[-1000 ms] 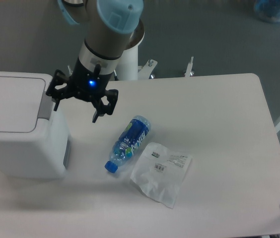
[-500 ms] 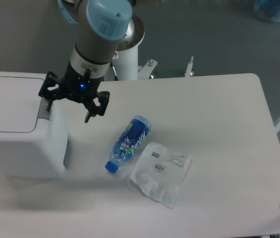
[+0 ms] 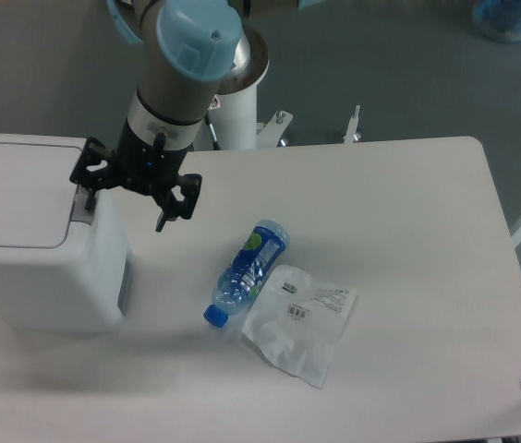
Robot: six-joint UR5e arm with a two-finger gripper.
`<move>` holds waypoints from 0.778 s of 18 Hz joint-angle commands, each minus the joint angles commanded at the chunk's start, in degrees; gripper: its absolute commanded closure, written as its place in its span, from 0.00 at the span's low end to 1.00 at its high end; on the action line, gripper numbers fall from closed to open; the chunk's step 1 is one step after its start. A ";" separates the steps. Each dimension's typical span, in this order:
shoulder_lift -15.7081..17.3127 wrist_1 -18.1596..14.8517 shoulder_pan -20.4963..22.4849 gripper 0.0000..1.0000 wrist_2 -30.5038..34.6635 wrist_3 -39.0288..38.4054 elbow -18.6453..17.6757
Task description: Open the trash can
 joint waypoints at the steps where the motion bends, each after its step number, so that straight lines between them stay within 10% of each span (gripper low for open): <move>1: 0.00 0.00 0.00 0.00 0.00 0.09 0.09; 10: 0.00 0.35 1.23 0.00 0.00 0.88 2.89; 14: 0.00 5.70 4.65 0.00 0.18 2.28 2.64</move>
